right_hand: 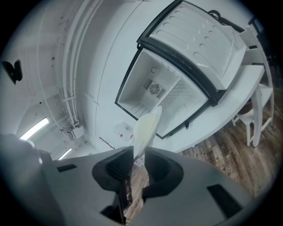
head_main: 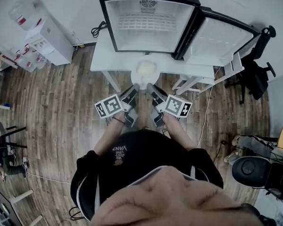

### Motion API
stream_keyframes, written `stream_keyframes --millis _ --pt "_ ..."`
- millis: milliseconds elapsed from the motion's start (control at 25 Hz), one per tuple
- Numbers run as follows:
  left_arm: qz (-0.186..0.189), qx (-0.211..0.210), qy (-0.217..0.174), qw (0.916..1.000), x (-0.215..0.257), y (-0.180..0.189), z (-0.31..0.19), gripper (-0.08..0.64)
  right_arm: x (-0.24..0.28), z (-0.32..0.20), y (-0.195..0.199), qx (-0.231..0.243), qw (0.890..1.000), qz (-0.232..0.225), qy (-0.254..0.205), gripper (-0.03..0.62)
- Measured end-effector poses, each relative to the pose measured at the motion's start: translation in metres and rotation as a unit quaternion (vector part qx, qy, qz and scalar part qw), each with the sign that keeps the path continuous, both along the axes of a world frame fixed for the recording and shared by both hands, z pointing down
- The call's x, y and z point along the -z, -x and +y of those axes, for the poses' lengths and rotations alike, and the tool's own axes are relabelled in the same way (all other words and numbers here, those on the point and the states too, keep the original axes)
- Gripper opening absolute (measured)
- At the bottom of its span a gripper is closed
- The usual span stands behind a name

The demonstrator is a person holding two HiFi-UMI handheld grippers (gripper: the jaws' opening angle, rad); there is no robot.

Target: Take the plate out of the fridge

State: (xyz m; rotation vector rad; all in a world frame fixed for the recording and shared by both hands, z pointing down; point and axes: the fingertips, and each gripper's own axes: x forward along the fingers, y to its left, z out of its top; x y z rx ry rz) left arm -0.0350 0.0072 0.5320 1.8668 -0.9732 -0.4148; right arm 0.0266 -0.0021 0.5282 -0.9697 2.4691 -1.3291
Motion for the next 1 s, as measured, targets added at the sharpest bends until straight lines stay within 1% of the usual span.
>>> stream_keyframes --millis 1000 --pt "0.001 0.001 0.003 1.0 -0.0006 -0.0015 0.0039 0.071 -0.0005 0.0039 -0.0014 0.001 1.0 -0.001 0.003 0.083"
